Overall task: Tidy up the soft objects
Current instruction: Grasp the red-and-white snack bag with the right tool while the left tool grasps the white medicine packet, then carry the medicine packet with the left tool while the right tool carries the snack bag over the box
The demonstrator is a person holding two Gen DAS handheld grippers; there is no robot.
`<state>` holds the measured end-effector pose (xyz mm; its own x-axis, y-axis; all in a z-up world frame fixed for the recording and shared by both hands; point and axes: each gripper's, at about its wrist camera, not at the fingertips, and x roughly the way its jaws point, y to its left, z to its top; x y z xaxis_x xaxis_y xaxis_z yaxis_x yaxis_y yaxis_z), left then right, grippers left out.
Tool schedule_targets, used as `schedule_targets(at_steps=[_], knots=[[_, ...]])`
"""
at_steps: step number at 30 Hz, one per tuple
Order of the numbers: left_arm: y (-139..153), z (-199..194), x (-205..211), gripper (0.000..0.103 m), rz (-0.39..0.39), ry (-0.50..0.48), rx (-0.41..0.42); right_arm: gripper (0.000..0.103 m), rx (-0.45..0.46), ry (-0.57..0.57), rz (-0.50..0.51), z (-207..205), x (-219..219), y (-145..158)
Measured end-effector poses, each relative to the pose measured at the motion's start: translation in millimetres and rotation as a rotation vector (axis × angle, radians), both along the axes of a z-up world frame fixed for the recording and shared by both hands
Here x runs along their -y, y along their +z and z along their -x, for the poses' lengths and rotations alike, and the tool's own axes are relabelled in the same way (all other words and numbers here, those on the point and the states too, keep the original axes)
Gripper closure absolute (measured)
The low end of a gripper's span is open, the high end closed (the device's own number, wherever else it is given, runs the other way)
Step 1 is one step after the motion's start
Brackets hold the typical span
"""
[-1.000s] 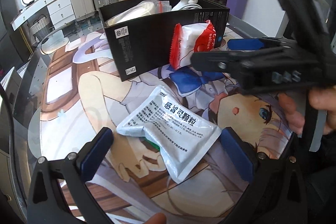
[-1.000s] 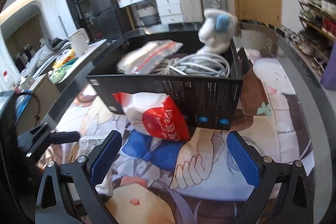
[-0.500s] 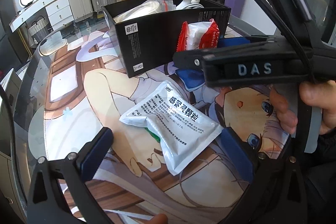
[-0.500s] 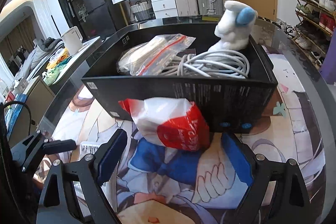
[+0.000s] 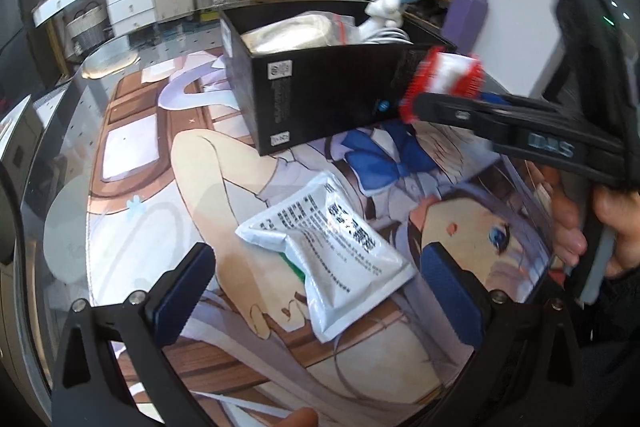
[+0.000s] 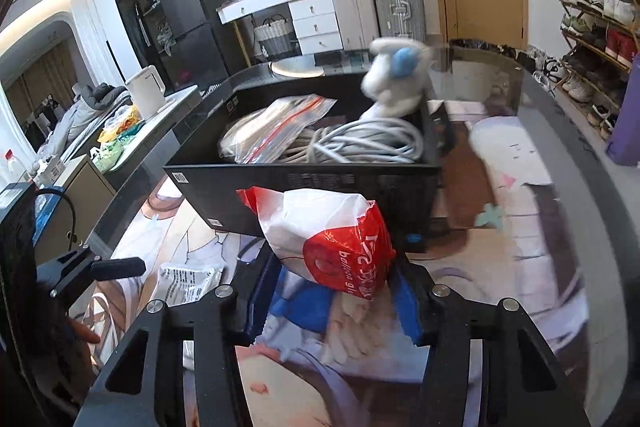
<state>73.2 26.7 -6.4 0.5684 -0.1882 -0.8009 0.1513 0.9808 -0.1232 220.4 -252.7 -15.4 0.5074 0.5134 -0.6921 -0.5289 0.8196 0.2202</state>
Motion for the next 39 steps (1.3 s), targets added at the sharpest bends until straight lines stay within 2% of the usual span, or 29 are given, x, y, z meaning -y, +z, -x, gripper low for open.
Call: schedule_targets(at_steps=[3, 6, 10, 17, 20, 22, 25, 30, 39], knots=[[-4, -7, 2, 0.0, 0.004, 0.07, -0.031, 0.05, 0.022, 0.0, 0.01, 0, 8, 5], [-9, -12, 11, 0.002, -0.098, 0.168, -0.041, 0.05, 0.026, -0.005, 0.005, -2, 12, 8], [-11, -10, 20, 0.004, -0.104, 0.17, -0.036, 0.05, 0.025, -0.007, 0.004, -3, 17, 9], [-11, -6, 24, 0.015, -0.107, 0.14, 0.004, 0.05, 0.025, -0.021, 0.007, -3, 20, 9], [-8, -5, 21, 0.034, -0.103, 0.125, 0.029, 0.05, 0.025, -0.021, 0.01, -3, 21, 9], [-6, -4, 20, 0.055, -0.101, 0.114, 0.041, 0.05, 0.028, -0.014, 0.007, -3, 20, 9], [-4, -3, 18, 0.062, -0.096, 0.103, 0.051, 0.05, 0.031, -0.011, 0.003, -2, 20, 10], [-3, -3, 17, 0.068, -0.077, 0.079, 0.057, 0.05, 0.039, -0.006, 0.001, -1, 20, 11], [11, 4, 20, 0.068, -0.028, 0.045, 0.1, 0.05, 0.049, -0.006, -0.01, -2, 23, 16]])
